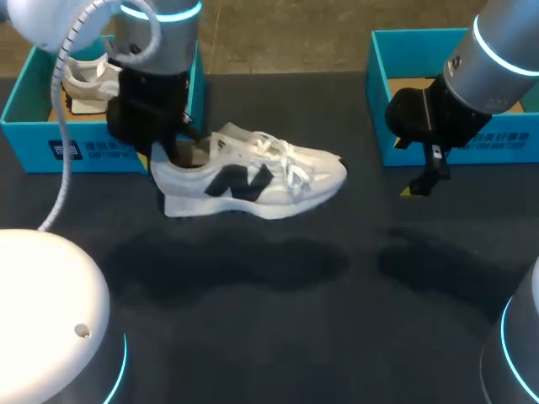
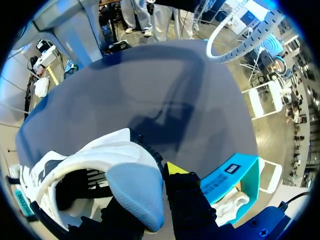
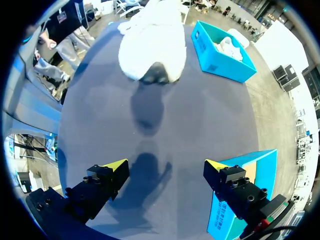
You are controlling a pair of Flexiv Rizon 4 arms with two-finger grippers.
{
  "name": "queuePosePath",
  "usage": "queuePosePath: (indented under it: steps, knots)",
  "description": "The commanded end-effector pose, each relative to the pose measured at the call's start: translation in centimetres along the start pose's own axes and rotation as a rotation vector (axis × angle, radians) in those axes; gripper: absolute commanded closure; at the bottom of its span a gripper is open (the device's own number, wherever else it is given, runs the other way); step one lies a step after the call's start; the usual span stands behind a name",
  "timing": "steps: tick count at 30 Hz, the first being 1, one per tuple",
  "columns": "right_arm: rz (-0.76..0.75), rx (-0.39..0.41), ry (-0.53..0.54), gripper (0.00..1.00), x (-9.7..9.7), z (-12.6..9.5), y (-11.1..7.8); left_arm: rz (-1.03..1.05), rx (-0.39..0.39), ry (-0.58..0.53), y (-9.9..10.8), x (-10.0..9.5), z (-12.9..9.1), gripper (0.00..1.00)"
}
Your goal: Take the shoe out of the shoebox, open the shoe tongue, remove and reinsert the insole, then place the shoe into the shoebox
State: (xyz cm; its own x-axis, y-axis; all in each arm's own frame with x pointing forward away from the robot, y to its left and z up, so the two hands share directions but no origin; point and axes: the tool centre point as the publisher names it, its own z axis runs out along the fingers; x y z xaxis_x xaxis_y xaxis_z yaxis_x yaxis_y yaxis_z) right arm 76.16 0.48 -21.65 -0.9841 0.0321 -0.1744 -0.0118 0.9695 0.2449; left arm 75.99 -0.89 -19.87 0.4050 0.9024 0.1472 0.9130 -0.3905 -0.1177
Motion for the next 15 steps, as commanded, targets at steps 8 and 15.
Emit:
queuePosePath:
  steps: [8, 15]
  knots:
    - [0.001, 0.002, -0.001, 0.0, 0.0, 0.2, 0.1, 0.042, -0.023, 0.005, 0.6, -3.2, 2.9, 1.0]
    - [0.001, 0.002, -0.001, 0.0, 0.0, 0.2, 0.1, 0.055, -0.049, 0.004, 1.1, -4.6, 6.8, 1.0]
